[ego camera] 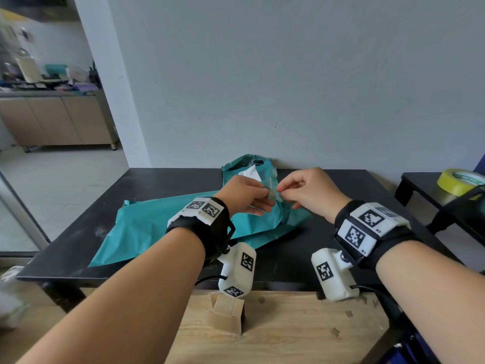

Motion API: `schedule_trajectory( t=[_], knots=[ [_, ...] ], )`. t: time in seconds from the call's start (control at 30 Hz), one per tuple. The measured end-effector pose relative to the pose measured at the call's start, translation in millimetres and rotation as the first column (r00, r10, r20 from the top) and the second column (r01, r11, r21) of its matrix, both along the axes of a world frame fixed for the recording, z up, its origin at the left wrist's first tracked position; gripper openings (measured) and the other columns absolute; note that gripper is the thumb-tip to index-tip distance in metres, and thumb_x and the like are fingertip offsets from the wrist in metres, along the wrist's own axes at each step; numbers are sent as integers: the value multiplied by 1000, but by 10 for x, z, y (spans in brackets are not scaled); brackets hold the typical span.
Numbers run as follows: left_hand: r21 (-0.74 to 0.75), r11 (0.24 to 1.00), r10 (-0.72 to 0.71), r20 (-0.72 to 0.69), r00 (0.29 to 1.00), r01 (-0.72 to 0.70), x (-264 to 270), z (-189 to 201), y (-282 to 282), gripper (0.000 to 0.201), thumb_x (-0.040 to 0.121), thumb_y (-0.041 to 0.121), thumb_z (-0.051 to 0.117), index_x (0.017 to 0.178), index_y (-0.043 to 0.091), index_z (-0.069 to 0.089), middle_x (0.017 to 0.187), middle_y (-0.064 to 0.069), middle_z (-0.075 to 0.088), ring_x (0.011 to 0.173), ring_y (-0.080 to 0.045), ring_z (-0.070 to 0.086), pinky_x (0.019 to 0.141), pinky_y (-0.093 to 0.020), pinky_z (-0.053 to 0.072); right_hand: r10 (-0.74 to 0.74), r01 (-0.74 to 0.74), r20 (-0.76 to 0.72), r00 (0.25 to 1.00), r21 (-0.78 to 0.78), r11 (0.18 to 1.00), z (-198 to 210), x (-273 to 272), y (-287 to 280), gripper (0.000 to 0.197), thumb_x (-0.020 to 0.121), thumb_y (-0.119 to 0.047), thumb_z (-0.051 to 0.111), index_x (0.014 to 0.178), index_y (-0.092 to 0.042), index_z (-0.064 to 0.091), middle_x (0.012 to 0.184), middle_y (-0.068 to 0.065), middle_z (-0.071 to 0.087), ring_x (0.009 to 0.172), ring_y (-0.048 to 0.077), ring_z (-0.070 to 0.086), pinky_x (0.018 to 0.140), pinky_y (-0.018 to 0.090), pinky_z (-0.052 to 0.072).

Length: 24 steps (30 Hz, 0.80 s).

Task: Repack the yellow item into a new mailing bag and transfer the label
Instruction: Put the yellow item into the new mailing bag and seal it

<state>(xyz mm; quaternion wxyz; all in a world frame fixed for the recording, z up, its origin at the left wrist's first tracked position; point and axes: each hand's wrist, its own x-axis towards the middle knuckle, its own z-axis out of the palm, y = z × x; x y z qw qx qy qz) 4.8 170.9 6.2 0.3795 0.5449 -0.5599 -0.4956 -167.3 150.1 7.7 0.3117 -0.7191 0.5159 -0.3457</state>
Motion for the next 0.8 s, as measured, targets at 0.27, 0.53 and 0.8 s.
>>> schedule_trajectory(
  t=[0.27, 0.53, 0.8],
  knots=[
    [32, 999, 10, -6, 1000, -10, 13, 25, 18, 12, 92, 9, 60, 91, 0, 68, 87, -14, 73, 67, -16, 70, 68, -26, 59, 44, -47, -49, 998, -72, 996, -27, -18, 14, 14, 73, -7, 75, 80, -19, 76, 73, -1, 73, 69, 20, 71, 72, 36, 61],
    [20, 999, 34, 47, 998, -35, -30, 58, 13, 16, 87, 13, 67, 90, -2, 70, 87, -16, 74, 67, -16, 69, 71, -27, 60, 58, -99, -221, 973, -180, 979, 3, -8, 122, 22, 68, -32, 84, 78, -16, 72, 74, -7, 71, 74, 8, 67, 74, 27, 56],
    [21, 999, 30, 54, 998, -31, -49, 102, 36, 19, 87, 15, 68, 93, -3, 70, 93, -17, 74, 72, -18, 70, 77, -29, 59, 32, -101, -262, 965, -256, 961, 27, -14, 140, 7, 78, -19, 72, 80, -15, 76, 75, -6, 72, 72, 9, 66, 74, 25, 55]
  ],
)
